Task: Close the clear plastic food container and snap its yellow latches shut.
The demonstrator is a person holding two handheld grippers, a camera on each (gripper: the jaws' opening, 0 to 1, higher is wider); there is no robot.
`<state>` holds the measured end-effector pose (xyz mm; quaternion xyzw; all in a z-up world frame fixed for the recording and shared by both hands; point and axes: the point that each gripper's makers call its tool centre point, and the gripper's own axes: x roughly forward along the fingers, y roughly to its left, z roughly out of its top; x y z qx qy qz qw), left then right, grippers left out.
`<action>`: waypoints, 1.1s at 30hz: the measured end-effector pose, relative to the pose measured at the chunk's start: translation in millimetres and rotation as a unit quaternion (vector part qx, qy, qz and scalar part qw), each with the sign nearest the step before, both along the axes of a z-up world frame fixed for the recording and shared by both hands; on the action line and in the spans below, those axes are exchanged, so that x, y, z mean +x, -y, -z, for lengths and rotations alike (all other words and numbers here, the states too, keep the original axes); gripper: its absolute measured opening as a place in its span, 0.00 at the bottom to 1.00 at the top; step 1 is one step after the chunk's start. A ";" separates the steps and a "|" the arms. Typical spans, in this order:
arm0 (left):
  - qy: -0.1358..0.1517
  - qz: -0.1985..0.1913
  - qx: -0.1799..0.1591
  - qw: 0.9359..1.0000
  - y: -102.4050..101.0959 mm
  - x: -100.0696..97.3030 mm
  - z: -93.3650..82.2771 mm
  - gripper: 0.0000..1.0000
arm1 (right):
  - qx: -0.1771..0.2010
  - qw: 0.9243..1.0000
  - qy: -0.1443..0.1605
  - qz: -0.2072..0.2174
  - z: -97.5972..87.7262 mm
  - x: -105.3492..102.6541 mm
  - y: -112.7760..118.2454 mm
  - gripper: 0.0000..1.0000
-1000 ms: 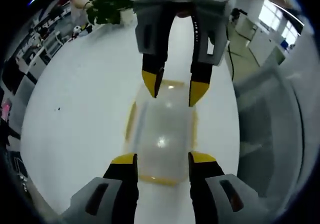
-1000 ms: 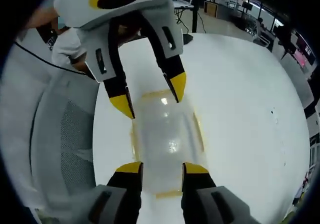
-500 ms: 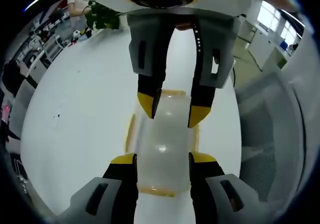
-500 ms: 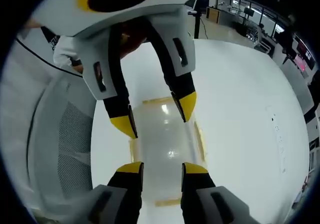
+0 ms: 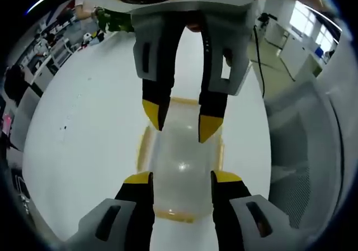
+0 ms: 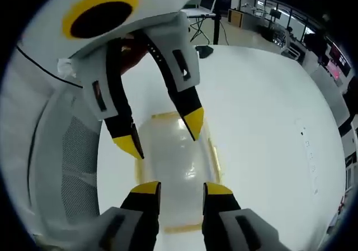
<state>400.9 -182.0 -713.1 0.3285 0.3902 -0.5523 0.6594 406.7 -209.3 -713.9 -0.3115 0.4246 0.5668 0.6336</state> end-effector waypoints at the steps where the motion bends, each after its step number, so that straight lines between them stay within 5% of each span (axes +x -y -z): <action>1: 0.001 -0.001 -0.001 1.000 0.4 -0.1 0.7 0.38 | 0.000 1.000 0.000 0.000 0.0 0.2 0.1 0.26; 33: 0.021 -0.026 -0.017 0.999 -1.2 -19.0 10.0 0.47 | 0.005 1.000 0.002 -0.002 4.7 24.7 -13.1 0.35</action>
